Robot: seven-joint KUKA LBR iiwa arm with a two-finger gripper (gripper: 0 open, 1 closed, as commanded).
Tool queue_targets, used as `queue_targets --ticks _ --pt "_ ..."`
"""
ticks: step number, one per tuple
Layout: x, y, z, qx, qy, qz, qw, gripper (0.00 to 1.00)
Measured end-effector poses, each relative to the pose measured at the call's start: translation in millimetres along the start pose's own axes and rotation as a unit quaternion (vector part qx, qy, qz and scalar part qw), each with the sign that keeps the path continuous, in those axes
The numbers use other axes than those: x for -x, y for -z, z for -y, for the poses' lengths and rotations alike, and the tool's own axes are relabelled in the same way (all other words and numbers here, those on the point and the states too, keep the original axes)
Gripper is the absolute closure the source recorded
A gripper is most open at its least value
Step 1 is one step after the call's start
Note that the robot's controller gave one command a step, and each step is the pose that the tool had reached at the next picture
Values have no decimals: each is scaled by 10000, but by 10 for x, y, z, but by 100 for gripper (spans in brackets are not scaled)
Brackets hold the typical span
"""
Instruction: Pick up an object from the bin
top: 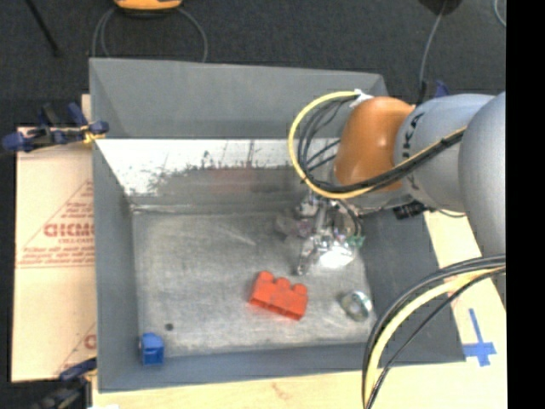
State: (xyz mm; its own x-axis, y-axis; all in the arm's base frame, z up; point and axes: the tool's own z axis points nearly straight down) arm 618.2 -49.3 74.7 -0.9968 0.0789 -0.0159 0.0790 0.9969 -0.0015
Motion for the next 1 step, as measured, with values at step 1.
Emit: queue_targets --ticks 1 --pt "11 23 3 -1 13 -2 10000 100"
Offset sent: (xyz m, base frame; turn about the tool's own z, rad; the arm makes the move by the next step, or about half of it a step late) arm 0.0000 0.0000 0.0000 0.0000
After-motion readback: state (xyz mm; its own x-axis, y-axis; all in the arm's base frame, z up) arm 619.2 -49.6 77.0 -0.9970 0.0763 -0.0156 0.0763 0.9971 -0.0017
